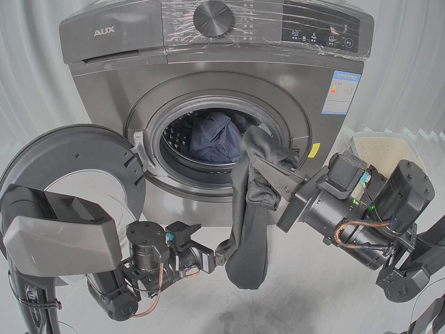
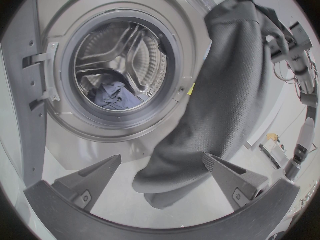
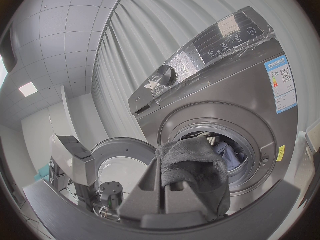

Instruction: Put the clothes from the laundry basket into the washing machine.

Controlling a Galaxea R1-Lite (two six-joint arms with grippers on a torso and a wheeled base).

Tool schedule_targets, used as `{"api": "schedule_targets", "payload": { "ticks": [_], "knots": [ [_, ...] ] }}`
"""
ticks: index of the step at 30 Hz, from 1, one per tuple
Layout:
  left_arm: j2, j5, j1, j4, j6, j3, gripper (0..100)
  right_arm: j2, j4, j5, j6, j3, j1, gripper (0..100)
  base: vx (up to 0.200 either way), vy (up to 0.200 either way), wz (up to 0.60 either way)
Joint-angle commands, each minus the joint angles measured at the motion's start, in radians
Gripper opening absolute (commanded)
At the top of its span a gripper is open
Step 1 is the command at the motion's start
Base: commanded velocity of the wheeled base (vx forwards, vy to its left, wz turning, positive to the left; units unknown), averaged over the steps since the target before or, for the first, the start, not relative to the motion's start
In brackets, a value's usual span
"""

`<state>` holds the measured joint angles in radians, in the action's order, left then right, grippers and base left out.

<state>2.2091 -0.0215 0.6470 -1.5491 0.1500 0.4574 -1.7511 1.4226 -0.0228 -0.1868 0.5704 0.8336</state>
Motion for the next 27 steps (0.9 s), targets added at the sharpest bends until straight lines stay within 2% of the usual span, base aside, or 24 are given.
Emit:
{"api": "schedule_targets", "payload": {
  "ticks": [1, 5, 15, 27],
  "knots": [
    [0.007, -0.003, 0.036, 0.000, 0.003, -0.005, 100, -0.024, 0.001, 0.000, 0.000, 0.019, -0.001, 0, 0.000, 0.000, 0.00],
    [0.032, -0.003, 0.051, 0.000, 0.005, 0.009, 100, -0.030, 0.001, 0.000, 0.000, 0.025, 0.004, 0, 0.000, 0.000, 0.00],
    [0.066, 0.002, 0.037, -0.002, 0.005, 0.012, 100, -0.025, 0.003, 0.000, 0.001, 0.023, -0.004, 0, 0.000, 0.000, 0.00],
    [-0.020, 0.003, -0.038, -0.002, 0.002, -0.010, 100, -0.028, 0.003, 0.000, 0.010, 0.029, -0.031, 0, 0.000, 0.000, 0.00]
  ]
}}
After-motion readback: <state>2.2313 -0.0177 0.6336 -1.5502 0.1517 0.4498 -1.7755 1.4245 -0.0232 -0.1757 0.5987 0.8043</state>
